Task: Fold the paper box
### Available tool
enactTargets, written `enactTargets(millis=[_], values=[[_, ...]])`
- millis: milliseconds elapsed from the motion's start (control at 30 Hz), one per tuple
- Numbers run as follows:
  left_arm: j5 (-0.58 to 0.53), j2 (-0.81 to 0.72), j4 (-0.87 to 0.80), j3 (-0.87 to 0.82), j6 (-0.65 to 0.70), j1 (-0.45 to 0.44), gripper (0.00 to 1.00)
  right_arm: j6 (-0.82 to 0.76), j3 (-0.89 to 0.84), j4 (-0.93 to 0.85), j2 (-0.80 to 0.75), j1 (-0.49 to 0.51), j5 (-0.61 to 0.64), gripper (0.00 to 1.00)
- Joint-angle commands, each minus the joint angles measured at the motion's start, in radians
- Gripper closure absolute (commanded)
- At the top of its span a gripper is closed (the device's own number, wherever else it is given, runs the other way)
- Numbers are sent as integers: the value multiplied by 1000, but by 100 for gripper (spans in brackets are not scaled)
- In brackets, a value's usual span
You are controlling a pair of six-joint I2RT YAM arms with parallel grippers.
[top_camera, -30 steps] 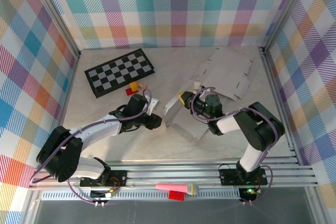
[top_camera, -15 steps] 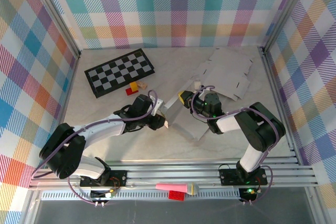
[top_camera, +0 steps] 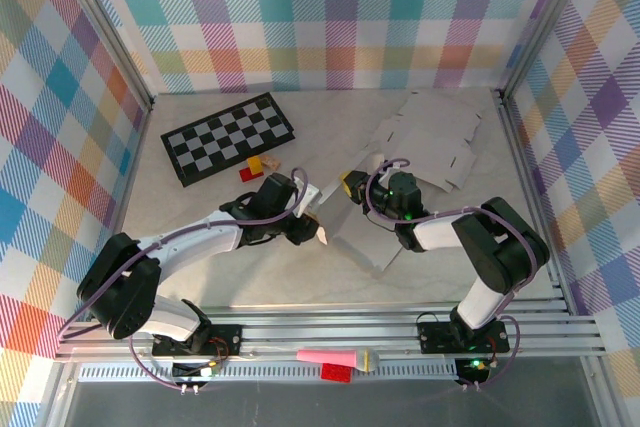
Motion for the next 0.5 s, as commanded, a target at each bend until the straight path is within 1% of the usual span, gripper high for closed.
enactTargets(millis=[0,200,333,467], values=[[-16,2,-3,38,23,-15,74,3,23,-29,-19,4,-12,100],[-10,33,-51,88,67,-40,75,1,44,-60,-29,7,-13,100],[-54,56,-108,119,95,-60,73,1,52,-90,-49,9,3,100],[-88,66,-120,129,98,-67,70,-2,65,-110,-55,8,1,100]])
